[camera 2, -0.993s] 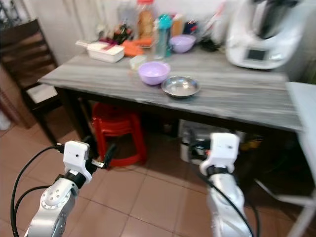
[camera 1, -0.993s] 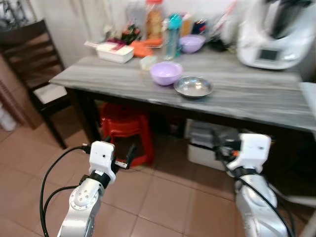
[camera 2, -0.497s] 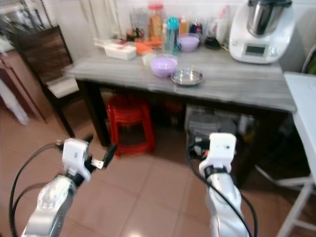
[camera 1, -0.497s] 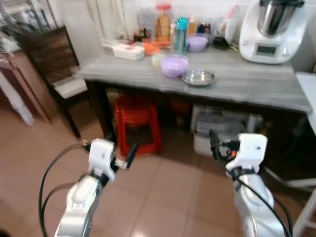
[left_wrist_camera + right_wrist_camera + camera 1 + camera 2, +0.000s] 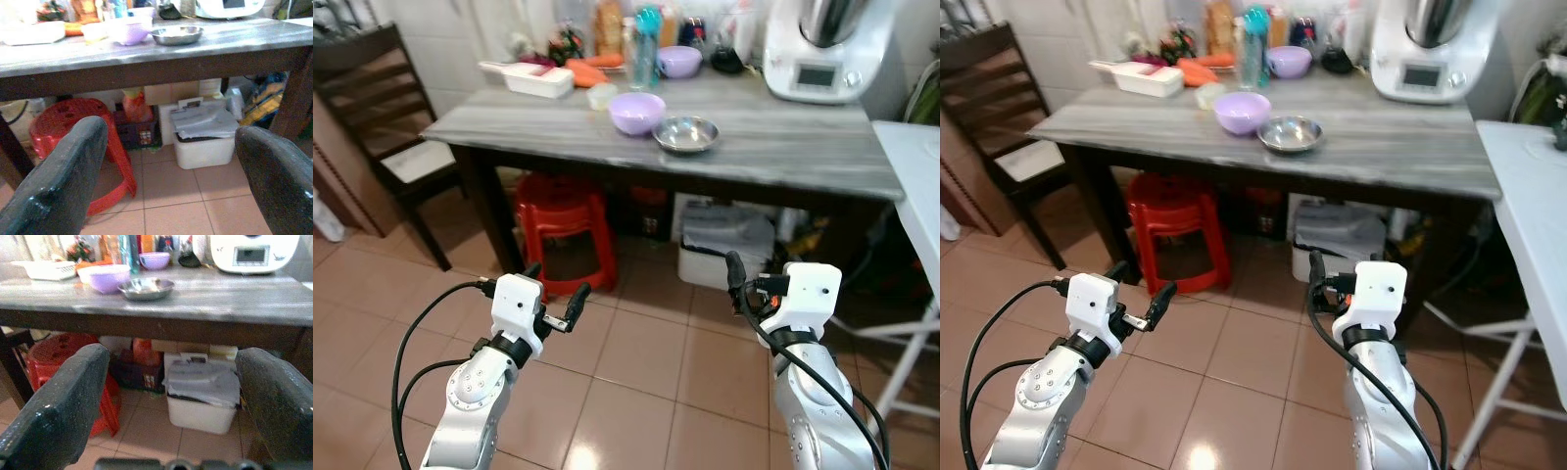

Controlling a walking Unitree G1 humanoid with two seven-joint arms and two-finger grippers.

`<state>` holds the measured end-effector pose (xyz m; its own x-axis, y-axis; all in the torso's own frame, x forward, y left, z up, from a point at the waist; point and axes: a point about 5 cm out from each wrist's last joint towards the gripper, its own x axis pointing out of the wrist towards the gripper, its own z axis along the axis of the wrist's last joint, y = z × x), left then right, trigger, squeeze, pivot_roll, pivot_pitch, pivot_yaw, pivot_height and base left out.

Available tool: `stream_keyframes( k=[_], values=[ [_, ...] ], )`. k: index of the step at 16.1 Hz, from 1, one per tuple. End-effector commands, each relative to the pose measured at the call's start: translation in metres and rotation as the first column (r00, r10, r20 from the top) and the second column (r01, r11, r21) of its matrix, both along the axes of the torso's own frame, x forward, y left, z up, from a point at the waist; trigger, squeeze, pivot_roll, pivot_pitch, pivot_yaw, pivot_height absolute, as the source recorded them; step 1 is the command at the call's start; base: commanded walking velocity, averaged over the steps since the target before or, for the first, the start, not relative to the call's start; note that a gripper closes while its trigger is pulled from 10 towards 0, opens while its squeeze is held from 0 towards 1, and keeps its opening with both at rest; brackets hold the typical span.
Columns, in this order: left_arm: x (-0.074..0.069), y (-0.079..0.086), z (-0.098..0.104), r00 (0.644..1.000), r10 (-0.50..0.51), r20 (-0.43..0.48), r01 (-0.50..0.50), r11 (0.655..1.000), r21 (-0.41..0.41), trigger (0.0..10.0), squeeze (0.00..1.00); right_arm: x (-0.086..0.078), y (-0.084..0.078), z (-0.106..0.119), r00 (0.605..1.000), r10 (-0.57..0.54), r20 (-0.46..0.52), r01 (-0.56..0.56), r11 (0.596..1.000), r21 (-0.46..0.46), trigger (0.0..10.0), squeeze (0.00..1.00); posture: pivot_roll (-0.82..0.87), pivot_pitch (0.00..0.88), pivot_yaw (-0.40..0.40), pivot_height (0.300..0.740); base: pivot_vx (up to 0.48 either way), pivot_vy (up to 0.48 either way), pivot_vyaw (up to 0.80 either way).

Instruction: Setting the table

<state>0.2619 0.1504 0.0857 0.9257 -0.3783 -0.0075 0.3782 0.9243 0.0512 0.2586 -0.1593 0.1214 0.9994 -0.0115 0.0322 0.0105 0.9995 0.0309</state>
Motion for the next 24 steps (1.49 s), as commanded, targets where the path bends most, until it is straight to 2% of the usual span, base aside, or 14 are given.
stream_keyframes(
  k=[1,9,14,24],
  values=[
    [0.0022,-0.0018,0.0036,1.000,-0.009,0.016,0.009,1.000,0.001,10.0,0.00,0.0012,0.0002,0.0007,1.000,0.005,-0.001,-0.005,1.000,0.006,10.0,0.00,0.00,0.000,0.023,0.740,0.000,-0.330,-0.43],
    [0.0028,-0.0051,0.0030,1.000,-0.023,0.010,0.023,1.000,-0.009,10.0,0.00,0.0039,-0.0013,0.0012,1.000,0.003,0.000,-0.003,1.000,0.010,10.0,0.00,0.00,0.000,0.018,0.740,0.000,-0.377,0.00],
    [0.0021,-0.0065,0.0024,1.000,-0.025,0.007,0.025,1.000,-0.017,10.0,0.00,0.0040,-0.0005,0.0005,1.000,0.008,-0.002,-0.008,1.000,0.012,10.0,0.00,0.00,0.000,0.015,0.740,0.000,-0.385,-0.53],
    [0.0028,-0.0097,0.0032,1.000,-0.028,0.011,0.028,0.999,-0.026,10.0,0.00,0.0062,0.0006,0.0016,1.000,0.011,0.005,-0.011,1.000,0.016,10.0,0.00,0.00,0.000,0.016,0.740,0.000,-0.385,0.00]
  ],
)
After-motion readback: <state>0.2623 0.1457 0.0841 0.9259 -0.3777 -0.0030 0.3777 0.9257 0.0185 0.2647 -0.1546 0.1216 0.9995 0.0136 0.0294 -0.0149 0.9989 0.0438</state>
